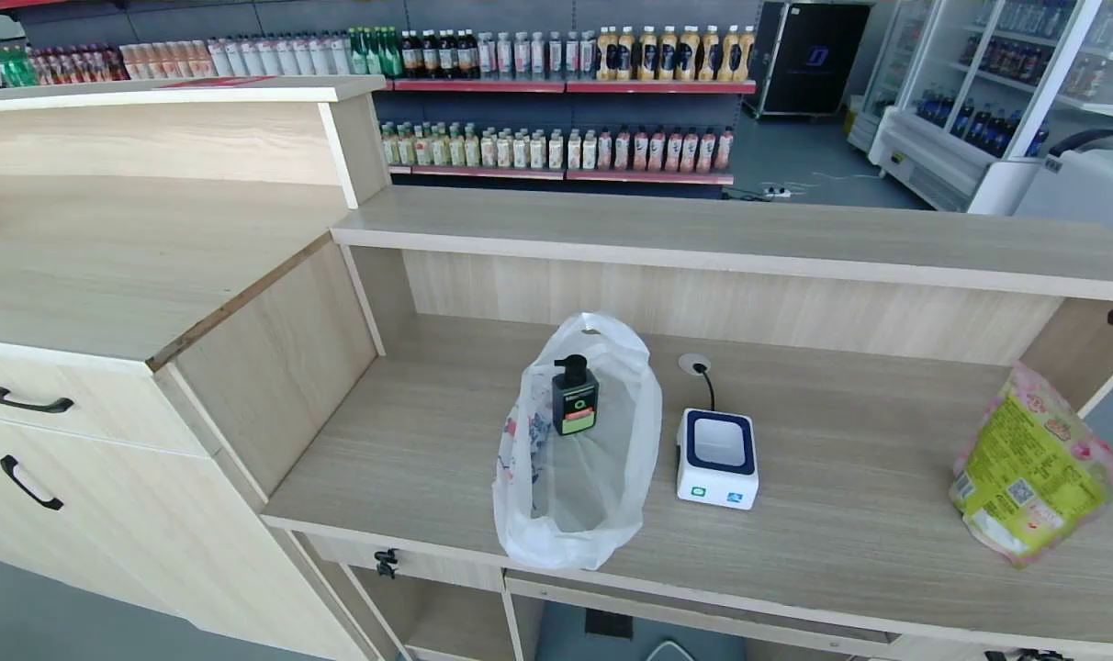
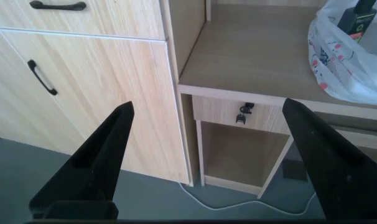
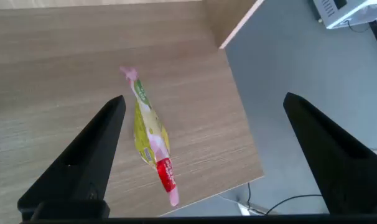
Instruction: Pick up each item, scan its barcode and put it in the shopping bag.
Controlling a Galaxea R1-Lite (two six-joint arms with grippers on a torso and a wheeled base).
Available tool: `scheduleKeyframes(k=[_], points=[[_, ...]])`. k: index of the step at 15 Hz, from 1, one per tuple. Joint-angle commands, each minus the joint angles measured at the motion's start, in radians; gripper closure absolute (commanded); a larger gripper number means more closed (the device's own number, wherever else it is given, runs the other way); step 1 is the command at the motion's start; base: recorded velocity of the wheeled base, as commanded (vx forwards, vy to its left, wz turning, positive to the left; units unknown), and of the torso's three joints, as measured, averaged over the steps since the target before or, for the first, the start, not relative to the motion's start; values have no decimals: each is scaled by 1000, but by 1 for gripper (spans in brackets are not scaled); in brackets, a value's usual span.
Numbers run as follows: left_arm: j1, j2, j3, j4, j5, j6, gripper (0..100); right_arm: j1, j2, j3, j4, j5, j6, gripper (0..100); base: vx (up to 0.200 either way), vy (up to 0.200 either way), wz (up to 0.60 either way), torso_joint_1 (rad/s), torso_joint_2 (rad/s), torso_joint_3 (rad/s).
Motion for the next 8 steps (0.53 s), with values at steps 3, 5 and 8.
scheduleKeyframes(k=[3,5,8], points=[[0,0,0,0,1,0,0,-8,57,68,-1,103,60,0,0,0,0,0,0,0],[0,0,0,0,1,0,0,14,78,91,-4,169,86,0,0,0,0,0,0,0],[0,0,0,0,1,0,0,15,114,110,-8,171,85,0,0,0,0,0,0,0]])
